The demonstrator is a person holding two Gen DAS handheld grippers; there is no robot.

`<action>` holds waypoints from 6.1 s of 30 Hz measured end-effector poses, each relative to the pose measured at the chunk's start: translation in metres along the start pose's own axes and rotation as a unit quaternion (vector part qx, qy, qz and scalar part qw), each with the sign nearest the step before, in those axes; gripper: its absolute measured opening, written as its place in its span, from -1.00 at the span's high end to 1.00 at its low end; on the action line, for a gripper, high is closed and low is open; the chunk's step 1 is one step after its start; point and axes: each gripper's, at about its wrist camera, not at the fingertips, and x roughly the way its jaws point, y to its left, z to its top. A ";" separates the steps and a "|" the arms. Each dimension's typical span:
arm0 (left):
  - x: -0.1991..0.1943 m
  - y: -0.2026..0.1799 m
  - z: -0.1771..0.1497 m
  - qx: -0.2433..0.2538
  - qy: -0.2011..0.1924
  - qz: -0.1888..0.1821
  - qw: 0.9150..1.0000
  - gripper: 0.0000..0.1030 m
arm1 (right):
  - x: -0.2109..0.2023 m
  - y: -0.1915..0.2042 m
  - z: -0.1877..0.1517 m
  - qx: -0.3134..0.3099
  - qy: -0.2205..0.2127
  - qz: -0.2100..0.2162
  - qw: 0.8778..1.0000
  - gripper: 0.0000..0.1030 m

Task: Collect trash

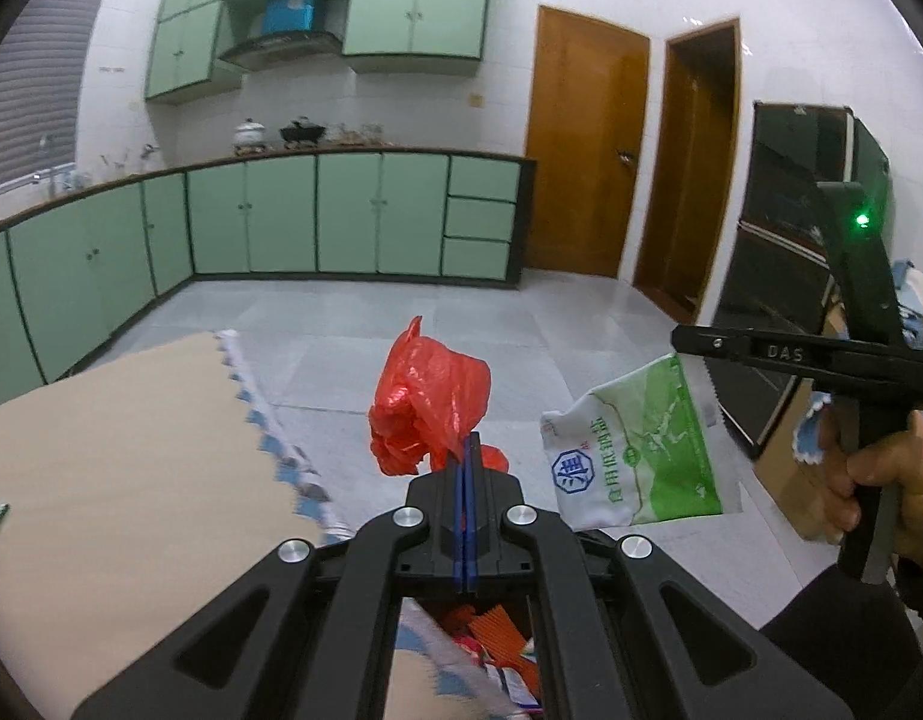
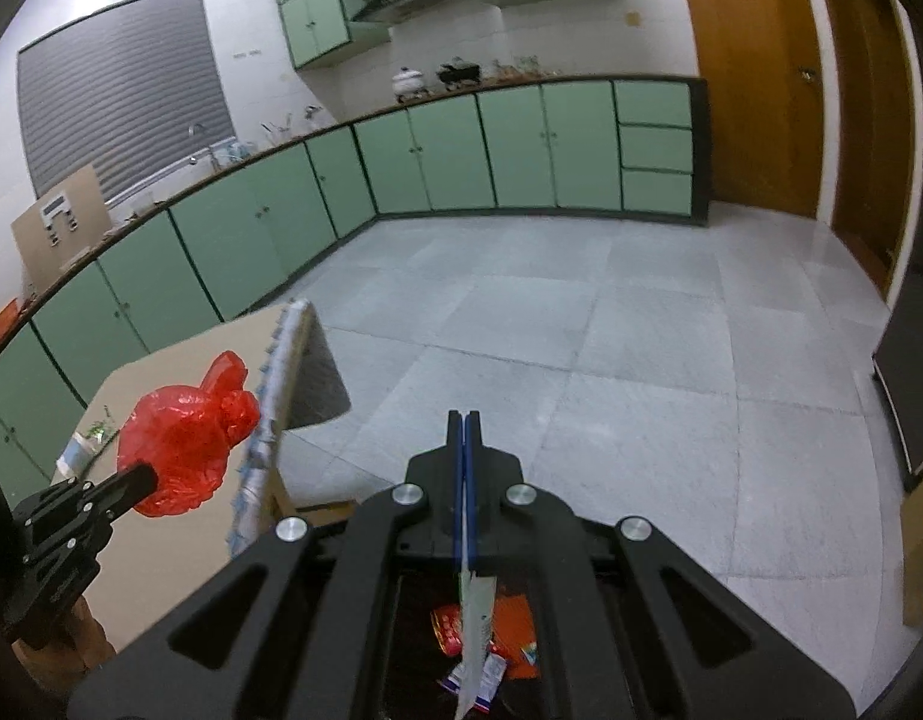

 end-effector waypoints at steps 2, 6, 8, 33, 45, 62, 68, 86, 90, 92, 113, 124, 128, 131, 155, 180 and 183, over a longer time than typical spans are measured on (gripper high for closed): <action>0.010 -0.007 -0.003 0.004 0.012 -0.007 1.000 0.99 | 0.007 -0.008 -0.008 0.004 0.012 -0.004 1.000 1.00; 0.027 -0.018 -0.009 0.011 0.036 -0.014 0.999 0.99 | 0.024 -0.013 -0.019 0.016 0.034 -0.007 0.999 1.00; 0.030 -0.022 -0.014 0.012 0.044 -0.015 0.999 0.99 | 0.029 -0.016 -0.025 0.021 0.039 -0.009 0.999 1.00; 0.053 -0.037 -0.017 0.018 0.079 -0.015 0.997 0.87 | 0.018 -0.020 -0.027 0.034 0.028 -0.017 0.999 0.39; 0.040 -0.026 -0.017 0.011 0.063 0.000 0.998 0.35 | 0.007 -0.016 -0.024 0.032 0.024 -0.007 0.999 0.36; -0.110 0.108 -0.036 -0.078 -0.010 0.203 0.976 -0.39 | -0.001 0.155 -0.035 -0.082 0.022 0.097 0.992 -0.15; -0.159 0.149 -0.053 -0.101 -0.025 0.260 0.960 -0.55 | -0.003 0.224 -0.041 -0.125 0.027 0.137 0.982 -0.23; -0.237 0.225 -0.102 -0.173 -0.042 0.339 0.924 -0.88 | 0.009 0.354 -0.046 -0.179 0.003 0.169 0.969 -0.71; -0.239 0.242 -0.108 -0.179 -0.043 0.347 0.920 -0.88 | 0.024 0.372 -0.050 -0.176 0.009 0.169 0.970 -0.71; -0.234 0.248 -0.110 -0.179 -0.038 0.348 0.920 -0.88 | 0.031 0.379 -0.053 -0.176 0.013 0.169 0.970 -0.71; -0.169 0.306 -0.122 -0.218 -0.006 0.336 0.916 -0.63 | 0.108 0.415 -0.055 -0.170 0.036 0.168 0.970 -0.71; -0.144 0.326 -0.114 -0.224 0.044 0.325 0.918 -0.35 | 0.125 0.424 -0.052 -0.162 0.043 0.174 0.970 -0.71; -0.133 0.334 -0.115 -0.234 0.068 0.316 0.917 0.07 | 0.125 0.423 -0.050 -0.159 0.042 0.176 0.970 -0.71; -0.129 0.339 -0.119 -0.248 0.083 0.307 0.915 0.60 | 0.125 0.422 -0.049 -0.160 0.042 0.177 0.970 -0.71; -0.189 0.352 -0.099 -0.197 0.013 0.310 0.930 0.91 | 0.143 0.493 -0.052 -0.207 0.068 0.201 0.955 -0.69; -0.199 0.411 -0.105 -0.185 0.008 0.283 0.941 0.91 | 0.231 0.573 -0.060 -0.241 0.159 0.159 0.944 0.45; -0.201 0.409 -0.103 -0.187 0.009 0.286 0.940 0.91 | 0.217 0.564 -0.058 -0.228 0.158 0.177 0.944 0.55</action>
